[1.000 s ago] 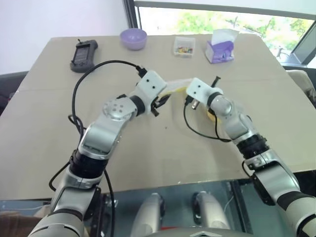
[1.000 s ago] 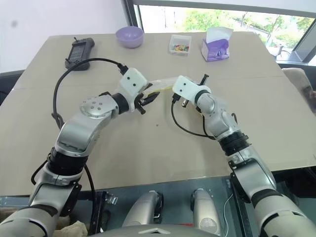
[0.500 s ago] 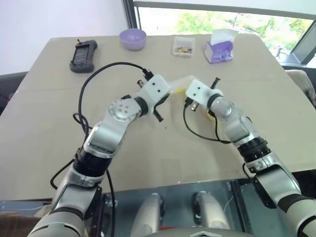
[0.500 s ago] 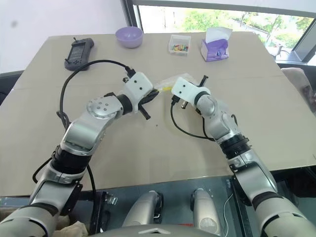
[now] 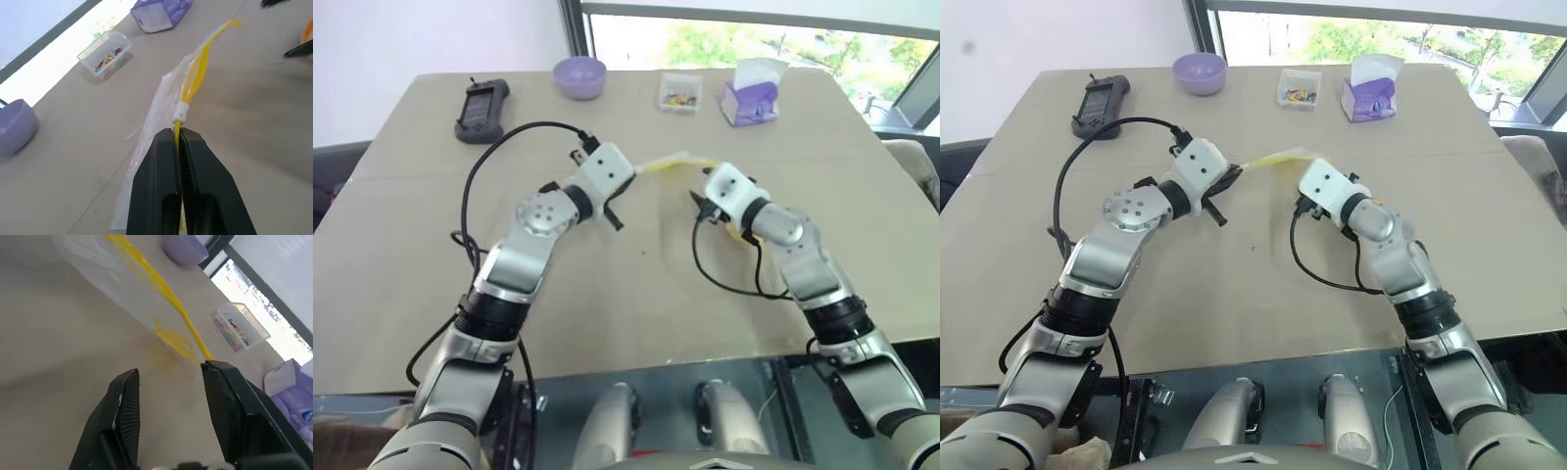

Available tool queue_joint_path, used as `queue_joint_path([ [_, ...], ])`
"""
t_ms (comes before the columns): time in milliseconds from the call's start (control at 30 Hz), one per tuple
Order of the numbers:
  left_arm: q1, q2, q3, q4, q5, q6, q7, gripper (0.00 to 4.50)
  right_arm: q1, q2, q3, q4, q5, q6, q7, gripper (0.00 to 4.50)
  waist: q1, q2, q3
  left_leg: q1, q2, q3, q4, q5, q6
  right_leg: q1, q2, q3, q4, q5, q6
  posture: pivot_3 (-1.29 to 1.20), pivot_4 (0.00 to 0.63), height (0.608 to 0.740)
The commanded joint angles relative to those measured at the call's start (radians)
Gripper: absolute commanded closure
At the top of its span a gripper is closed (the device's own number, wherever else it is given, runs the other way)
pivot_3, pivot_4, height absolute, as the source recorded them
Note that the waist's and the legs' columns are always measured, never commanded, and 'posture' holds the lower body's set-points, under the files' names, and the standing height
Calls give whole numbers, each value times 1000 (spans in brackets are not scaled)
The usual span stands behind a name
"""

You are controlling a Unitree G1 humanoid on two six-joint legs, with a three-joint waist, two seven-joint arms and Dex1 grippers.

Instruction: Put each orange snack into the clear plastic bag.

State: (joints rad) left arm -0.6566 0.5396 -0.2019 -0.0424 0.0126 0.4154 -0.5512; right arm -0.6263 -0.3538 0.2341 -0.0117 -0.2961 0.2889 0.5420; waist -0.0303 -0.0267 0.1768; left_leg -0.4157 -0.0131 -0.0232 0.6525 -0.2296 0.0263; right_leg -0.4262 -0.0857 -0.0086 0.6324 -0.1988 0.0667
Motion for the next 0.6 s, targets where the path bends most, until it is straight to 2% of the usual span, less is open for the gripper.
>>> queue_joint_path([
  [33, -15, -1, 26, 11, 0, -64, -18, 4500, 6, 7, -63, -100, 57, 71, 7, 3129, 1, 0, 0, 0, 0, 0, 0, 0, 0, 0, 0, 0, 1, 0, 0, 0, 150, 740],
  [133, -17, -7, 34, 34, -7, -91, -32, 4500, -3, 53, -89, -118, 107, 143, -17, 4491, 0, 0, 0, 1, 0, 0, 1, 0, 1, 0, 0, 0, 2, 0, 0, 0, 150, 740],
  [433, -26, -15, 31, 58, 4, -147, -56, 4500, -54, 206, -48, -80, 150, 208, -86, 4491, -3, 0, 0, 1, 0, 0, 2, 0, 1, -1, 0, 0, 5, 0, 0, 0, 150, 740],
  [600, -11, -15, 21, 39, 18, -167, -64, 4500, -73, 233, -35, -55, 160, 197, -102, 4491, -2, 0, 0, 1, 0, 0, 2, 0, 1, -1, 0, 0, 5, 0, 0, 0, 150, 740],
])
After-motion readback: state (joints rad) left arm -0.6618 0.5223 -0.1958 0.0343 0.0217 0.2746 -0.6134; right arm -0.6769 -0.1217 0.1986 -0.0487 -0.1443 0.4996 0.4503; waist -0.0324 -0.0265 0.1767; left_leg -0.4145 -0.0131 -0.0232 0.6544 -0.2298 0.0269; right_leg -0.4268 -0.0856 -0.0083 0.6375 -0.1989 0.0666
